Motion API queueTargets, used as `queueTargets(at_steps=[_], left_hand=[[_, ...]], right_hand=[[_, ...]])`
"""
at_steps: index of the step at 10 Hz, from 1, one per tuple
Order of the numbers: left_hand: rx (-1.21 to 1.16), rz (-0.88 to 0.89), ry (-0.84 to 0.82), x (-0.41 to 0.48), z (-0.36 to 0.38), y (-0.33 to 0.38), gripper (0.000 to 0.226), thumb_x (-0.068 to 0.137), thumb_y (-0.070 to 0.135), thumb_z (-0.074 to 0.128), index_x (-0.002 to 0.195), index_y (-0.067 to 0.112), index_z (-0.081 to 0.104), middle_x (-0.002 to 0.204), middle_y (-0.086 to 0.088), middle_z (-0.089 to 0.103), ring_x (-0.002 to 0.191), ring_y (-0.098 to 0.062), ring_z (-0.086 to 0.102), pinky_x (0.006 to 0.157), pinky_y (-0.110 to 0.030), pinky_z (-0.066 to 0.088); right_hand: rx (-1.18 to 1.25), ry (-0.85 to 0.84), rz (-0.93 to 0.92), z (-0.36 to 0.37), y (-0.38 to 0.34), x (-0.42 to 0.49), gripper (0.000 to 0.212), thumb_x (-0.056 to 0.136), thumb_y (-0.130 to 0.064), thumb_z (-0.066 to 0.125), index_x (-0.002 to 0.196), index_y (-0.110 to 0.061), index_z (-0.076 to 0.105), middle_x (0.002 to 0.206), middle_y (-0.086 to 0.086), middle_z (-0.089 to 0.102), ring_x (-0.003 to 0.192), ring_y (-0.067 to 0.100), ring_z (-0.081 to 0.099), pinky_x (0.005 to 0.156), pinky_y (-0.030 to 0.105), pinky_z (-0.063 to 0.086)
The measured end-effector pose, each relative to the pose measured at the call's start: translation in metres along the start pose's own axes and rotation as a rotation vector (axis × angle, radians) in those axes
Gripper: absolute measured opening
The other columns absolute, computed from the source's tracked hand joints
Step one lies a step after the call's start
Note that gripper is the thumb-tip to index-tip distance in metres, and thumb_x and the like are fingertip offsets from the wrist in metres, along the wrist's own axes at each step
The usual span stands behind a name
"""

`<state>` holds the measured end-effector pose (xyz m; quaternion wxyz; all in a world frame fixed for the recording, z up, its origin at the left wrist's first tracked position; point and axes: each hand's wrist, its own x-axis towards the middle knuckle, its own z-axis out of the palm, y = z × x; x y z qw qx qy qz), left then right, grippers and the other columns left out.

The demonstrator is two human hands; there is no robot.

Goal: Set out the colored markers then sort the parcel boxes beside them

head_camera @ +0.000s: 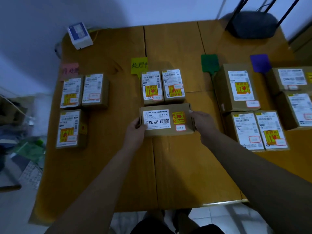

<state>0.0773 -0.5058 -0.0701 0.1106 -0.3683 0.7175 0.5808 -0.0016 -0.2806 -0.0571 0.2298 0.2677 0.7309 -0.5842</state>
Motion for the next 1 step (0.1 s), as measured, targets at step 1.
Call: queueTargets(at_steps=[1], left_hand=[[-0.014,0.023,0.022,-0.0015,-0.0047,0.0067,0.060,0.100,0.012,0.063,0.155,0.015,0.042,0.150,-0.008,0.057,0.127,-0.019,0.057,0.102,-0.033,0.049]], right_hand=[[-0.023,0.040,-0.022,0.0001,0.0011,-0.0029,0.033,0.106,-0.033,0.055,0.130,-0.013,0.067,0.099,0.001,0.070,0.081,0.010,0.062,0.061,0.027,0.042]])
